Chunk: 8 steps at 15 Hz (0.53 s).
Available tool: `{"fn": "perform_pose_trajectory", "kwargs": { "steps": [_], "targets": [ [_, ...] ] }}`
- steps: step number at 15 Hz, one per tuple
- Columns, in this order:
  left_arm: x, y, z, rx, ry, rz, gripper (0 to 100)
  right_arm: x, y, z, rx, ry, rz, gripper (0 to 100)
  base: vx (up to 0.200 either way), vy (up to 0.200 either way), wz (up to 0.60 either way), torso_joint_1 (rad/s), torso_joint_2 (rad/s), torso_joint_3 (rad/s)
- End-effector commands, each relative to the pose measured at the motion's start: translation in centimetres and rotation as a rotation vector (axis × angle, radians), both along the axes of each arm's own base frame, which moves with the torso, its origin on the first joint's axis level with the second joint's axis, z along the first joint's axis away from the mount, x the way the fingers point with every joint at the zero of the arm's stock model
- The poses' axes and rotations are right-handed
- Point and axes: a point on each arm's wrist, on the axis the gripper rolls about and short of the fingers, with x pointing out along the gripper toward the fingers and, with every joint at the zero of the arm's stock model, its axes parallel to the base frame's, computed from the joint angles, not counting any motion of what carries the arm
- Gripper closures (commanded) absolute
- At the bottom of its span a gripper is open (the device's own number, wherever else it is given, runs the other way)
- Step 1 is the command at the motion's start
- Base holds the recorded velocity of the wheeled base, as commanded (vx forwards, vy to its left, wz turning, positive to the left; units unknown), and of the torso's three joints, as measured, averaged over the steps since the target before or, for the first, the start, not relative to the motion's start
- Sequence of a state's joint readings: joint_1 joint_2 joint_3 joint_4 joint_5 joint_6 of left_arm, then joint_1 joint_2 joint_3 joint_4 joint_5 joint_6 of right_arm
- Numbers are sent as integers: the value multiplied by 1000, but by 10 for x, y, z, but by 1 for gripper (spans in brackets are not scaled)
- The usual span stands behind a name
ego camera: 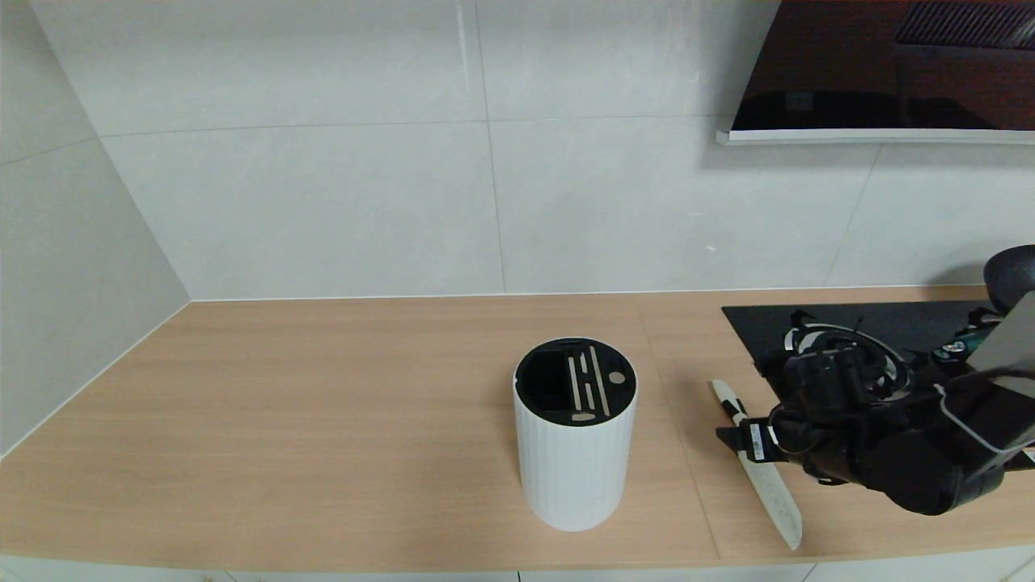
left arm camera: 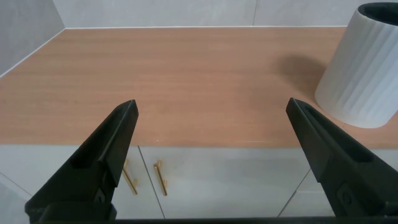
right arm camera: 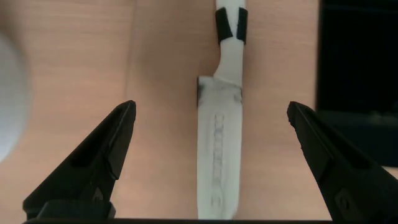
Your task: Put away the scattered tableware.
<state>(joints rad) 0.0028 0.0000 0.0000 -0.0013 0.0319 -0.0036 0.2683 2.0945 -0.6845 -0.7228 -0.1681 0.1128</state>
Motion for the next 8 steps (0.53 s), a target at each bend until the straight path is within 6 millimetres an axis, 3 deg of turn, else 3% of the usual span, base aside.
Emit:
{"fn": "perform_pose_trajectory", "kwargs": {
  "steps": [1,8],
  "targets": [
    [0,0,0,-1,0,1,0,6,0,-29,-14,57,-9,0,0,0,0,0,0,0],
    [0,0,0,-1,0,1,0,15,-6,-38,12,60,-55,0,0,0,0,0,0,0]
  ]
}}
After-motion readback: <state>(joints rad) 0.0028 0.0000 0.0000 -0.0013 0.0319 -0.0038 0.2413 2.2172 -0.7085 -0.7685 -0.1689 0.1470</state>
